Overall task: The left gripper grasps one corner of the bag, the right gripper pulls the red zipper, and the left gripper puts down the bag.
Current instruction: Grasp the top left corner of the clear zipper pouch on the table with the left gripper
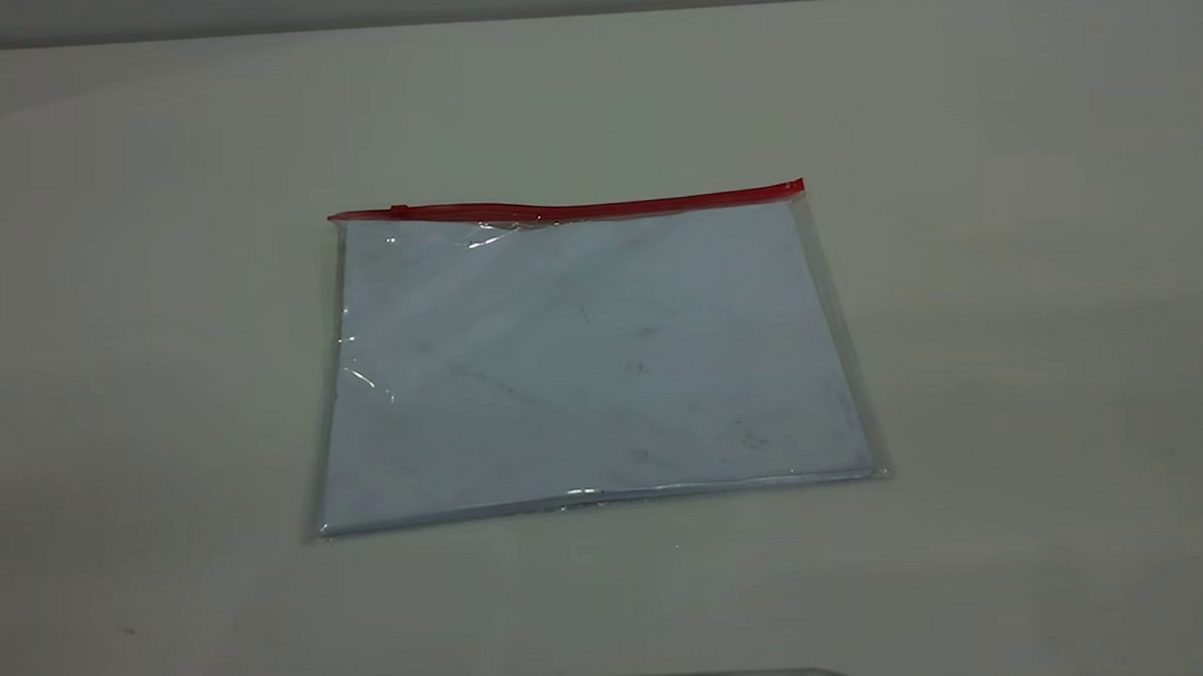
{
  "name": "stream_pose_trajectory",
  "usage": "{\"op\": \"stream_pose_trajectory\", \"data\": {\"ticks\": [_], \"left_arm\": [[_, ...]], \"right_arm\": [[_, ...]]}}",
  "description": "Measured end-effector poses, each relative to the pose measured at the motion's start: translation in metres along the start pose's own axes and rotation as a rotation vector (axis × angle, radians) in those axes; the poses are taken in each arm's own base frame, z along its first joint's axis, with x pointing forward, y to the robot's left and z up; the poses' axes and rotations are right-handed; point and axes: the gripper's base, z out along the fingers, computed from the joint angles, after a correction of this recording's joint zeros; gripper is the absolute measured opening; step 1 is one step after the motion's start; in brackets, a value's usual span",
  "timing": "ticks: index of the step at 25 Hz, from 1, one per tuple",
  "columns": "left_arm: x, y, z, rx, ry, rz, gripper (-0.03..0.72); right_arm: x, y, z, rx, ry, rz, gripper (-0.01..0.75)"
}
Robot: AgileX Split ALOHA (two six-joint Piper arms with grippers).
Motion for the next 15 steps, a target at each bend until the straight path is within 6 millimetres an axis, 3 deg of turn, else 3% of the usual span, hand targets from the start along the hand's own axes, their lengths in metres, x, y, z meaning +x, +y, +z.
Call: {"op": "stream_pose_trajectory", "data": {"ticks": [4,8,11,15], "left_arm": [[-0.014,0.001,-0.003,-0.003,-0.027,-0.05,0.586],[-0.059,0.006,-0.003,-0.004,0.002,-0.076,0.586],[-0.1,0.012,0.011,-0.005,0.036,-0.086,0.586],[-0.146,0.019,0.049,0.019,0.106,-0.119,0.586]], "right_arm": [[-0.003,0.0,-0.002,-0.003,-0.03,0.003,0.575],[-0.027,-0.001,-0.013,0.001,-0.181,0.011,0.548],[-0.049,-0.004,-0.006,-0.002,-0.152,0.011,0.527],[-0.073,-0.01,0.027,-0.021,0.014,0.022,0.521]]}}
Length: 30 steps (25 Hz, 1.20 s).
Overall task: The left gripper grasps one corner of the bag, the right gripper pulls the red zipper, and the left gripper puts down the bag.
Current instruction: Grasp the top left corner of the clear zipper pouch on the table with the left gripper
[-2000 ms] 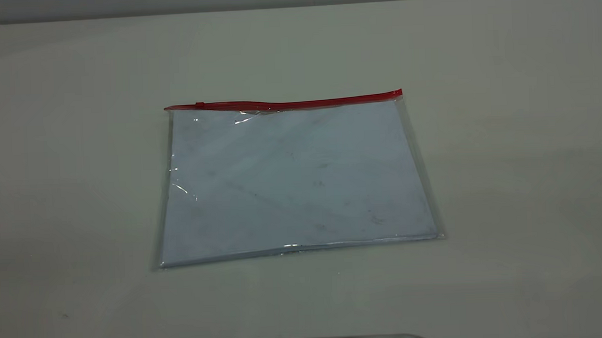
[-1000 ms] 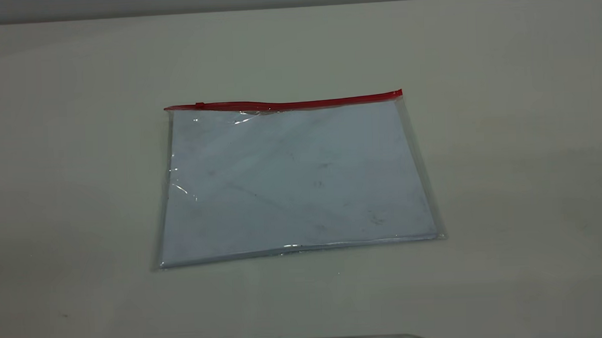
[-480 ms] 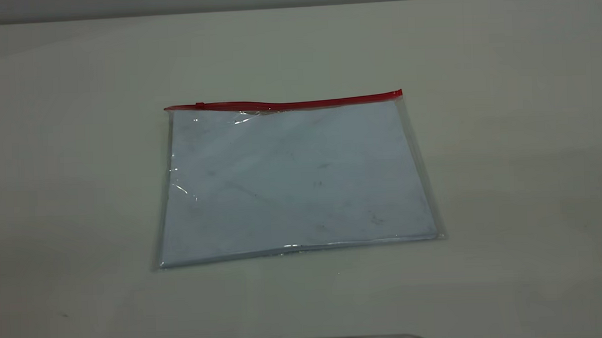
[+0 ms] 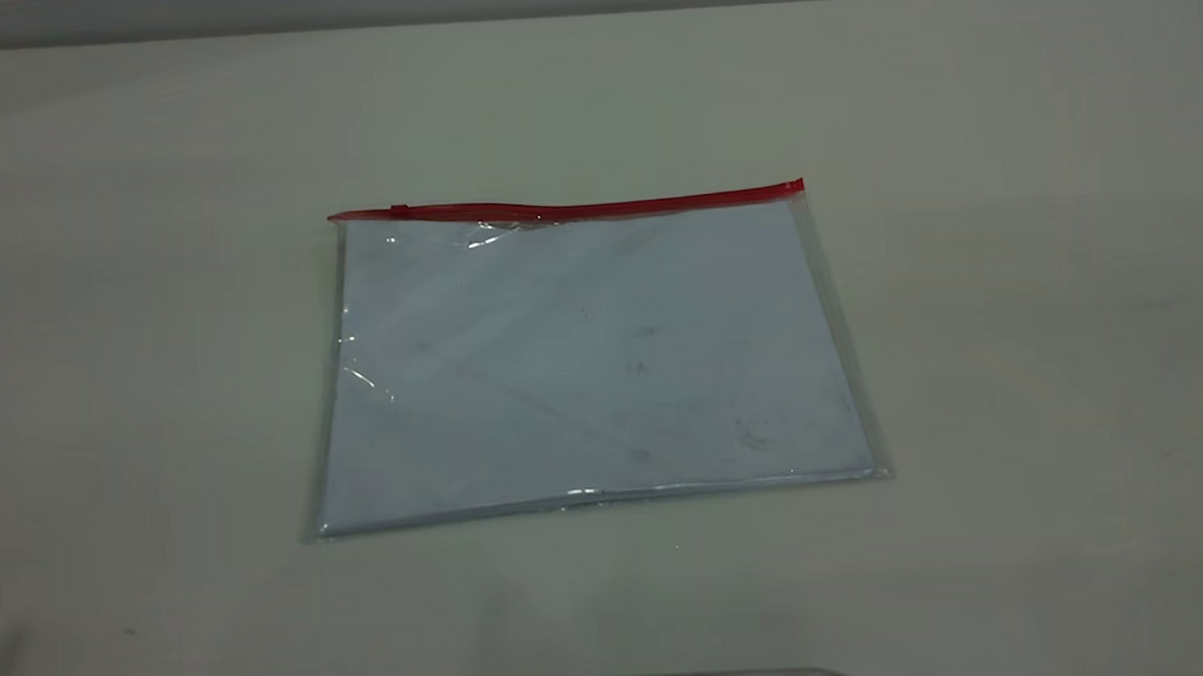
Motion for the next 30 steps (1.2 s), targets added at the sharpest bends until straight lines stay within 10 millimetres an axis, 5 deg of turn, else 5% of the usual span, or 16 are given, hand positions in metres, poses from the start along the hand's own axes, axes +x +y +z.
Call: {"op": "stream_pose_trajectory", "data": {"ticks": [5,10,20,25,30], "left_arm": [[-0.034,0.001,0.07,0.068,0.108,-0.036,0.586],[-0.042,0.005,0.143,0.119,0.192,-0.039,0.586],[-0.01,0.009,0.273,0.234,0.37,-0.084,0.586],[-0.002,0.009,0.322,0.304,0.374,-0.067,0.586],[0.004,0.01,0.364,0.349,0.356,-0.052,0.586]], "right_arm": [[-0.018,-0.001,0.052,-0.069,0.16,0.081,0.521],[-0.022,0.001,0.093,-0.141,0.282,0.147,0.522],[-0.038,0.002,0.163,-0.254,0.344,0.079,0.523],[-0.055,-0.001,0.201,-0.289,0.351,0.042,0.523],[-0.051,-0.002,0.236,-0.32,0.413,0.038,0.523]]}}
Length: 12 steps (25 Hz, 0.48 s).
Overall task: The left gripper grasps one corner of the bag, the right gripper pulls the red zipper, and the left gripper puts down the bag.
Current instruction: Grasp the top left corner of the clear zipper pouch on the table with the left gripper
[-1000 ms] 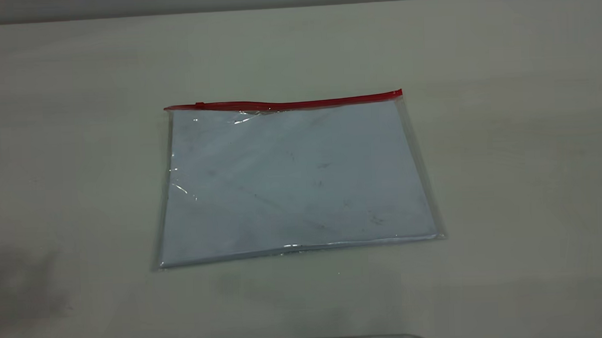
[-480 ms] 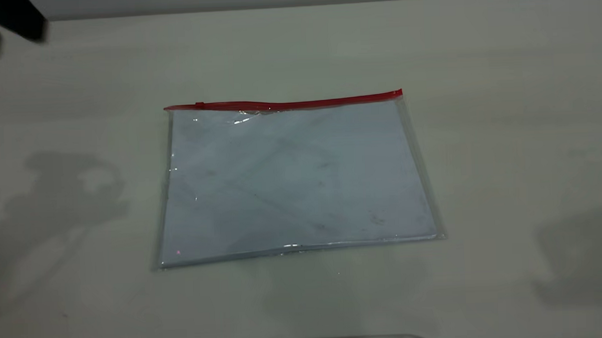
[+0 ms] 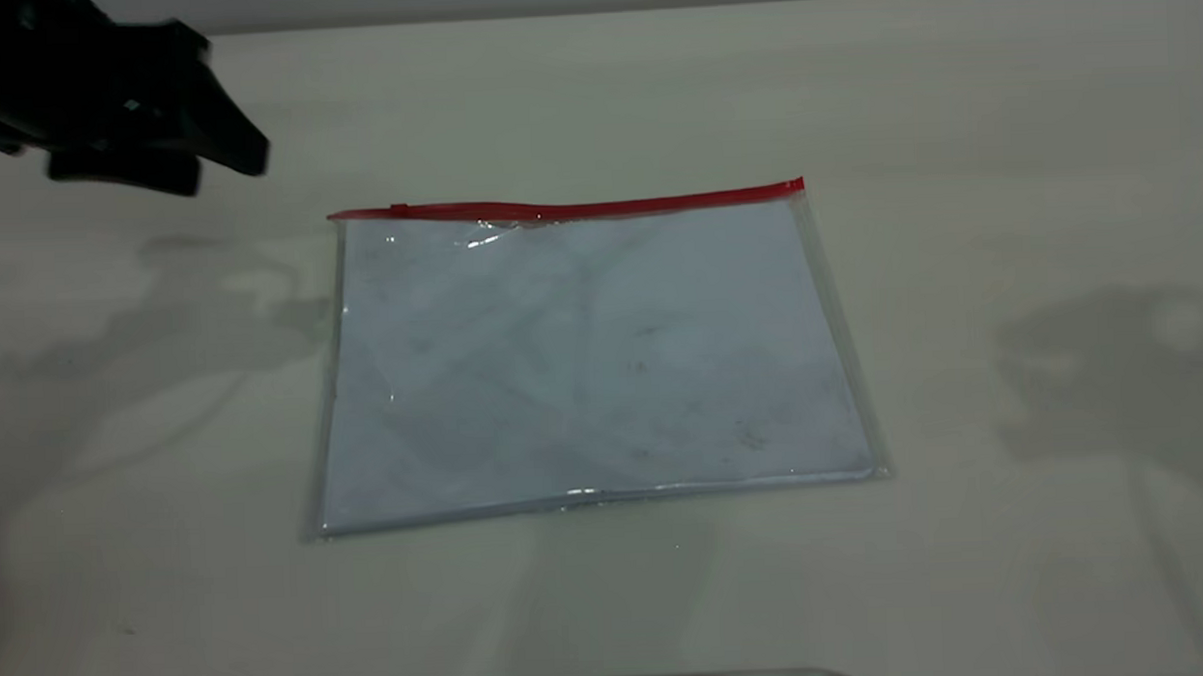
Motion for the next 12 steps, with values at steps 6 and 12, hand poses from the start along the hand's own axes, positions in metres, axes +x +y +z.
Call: {"op": "stream_pose_trajectory", "data": {"ticks": [6,12], "left_arm": [[0.0,0.015,0.043,0.063,0.008,0.004,0.586],[0.014,0.022,0.073,0.138,0.025,-0.017,0.586]], "right_arm": [[0.004,-0.008,0.033,-0.044,0.064,0.029,0.523],[0.006,-0.012,0.048,-0.054,0.075,0.03,0.523]]}}
